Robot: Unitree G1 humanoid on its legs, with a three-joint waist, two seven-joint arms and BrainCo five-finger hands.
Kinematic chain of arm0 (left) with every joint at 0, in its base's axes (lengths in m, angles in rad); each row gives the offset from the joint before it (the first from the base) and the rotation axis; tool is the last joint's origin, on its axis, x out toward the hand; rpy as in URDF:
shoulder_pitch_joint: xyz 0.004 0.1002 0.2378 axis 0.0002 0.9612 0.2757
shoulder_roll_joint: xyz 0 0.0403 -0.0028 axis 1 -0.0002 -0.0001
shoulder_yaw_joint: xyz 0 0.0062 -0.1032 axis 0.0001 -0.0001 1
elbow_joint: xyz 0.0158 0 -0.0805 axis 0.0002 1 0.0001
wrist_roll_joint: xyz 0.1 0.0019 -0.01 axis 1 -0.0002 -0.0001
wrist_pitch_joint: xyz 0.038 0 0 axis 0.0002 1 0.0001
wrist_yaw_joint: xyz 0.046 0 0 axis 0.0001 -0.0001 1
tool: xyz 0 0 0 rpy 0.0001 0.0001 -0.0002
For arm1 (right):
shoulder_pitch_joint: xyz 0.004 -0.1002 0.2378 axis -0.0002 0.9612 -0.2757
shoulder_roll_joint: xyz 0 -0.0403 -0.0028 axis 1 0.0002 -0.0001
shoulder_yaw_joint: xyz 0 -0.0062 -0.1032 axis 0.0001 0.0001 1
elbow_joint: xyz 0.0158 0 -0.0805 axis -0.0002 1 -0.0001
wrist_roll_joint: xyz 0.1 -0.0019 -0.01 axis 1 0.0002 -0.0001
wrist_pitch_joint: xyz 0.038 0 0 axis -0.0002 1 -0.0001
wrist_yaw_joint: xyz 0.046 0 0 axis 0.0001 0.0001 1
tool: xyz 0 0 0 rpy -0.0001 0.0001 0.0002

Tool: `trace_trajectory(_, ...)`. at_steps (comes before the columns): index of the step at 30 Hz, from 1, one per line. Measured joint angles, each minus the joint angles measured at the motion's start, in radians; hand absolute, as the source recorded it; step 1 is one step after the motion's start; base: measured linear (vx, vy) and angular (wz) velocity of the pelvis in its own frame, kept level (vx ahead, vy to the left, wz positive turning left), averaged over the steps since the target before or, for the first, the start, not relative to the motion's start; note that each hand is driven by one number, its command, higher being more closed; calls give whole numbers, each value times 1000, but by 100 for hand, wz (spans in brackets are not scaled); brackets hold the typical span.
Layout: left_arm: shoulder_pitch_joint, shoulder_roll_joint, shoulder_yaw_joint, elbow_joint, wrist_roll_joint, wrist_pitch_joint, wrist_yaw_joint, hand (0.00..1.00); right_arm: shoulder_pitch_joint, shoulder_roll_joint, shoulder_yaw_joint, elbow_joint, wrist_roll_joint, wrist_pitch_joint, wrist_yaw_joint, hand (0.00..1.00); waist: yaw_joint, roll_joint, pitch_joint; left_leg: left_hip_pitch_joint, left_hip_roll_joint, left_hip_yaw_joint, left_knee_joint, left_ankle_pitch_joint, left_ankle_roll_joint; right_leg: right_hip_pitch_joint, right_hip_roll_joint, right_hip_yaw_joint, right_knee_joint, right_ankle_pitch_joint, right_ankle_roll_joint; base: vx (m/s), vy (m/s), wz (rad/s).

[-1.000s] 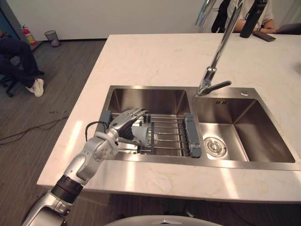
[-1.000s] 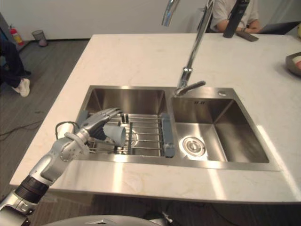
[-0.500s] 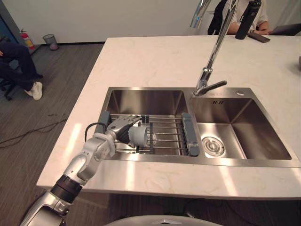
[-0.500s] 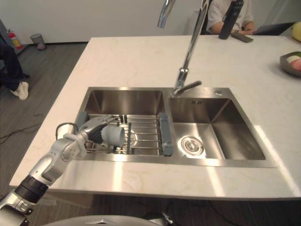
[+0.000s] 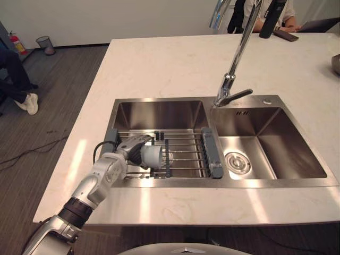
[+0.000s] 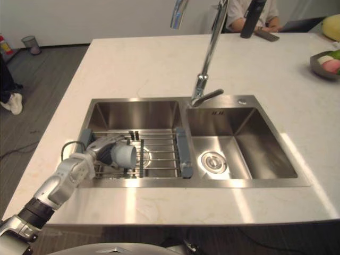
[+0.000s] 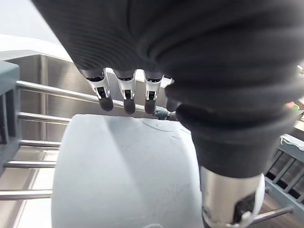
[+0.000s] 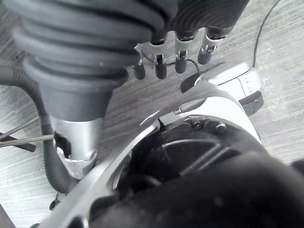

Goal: Walk over to the sink, pick up the cup, carry it to the dishwasher, place the cup inside the dishwasher, then close the dishwasher door

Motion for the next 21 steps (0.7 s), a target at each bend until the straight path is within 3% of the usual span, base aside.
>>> trace_trajectory(21, -13, 0, -10, 129, 19, 65, -36, 0, 2, 8, -52, 1, -16, 0, 2, 0, -3, 6, -10, 2, -1, 15, 0, 0, 2, -8, 0, 19, -1, 9, -1, -21, -11, -2)
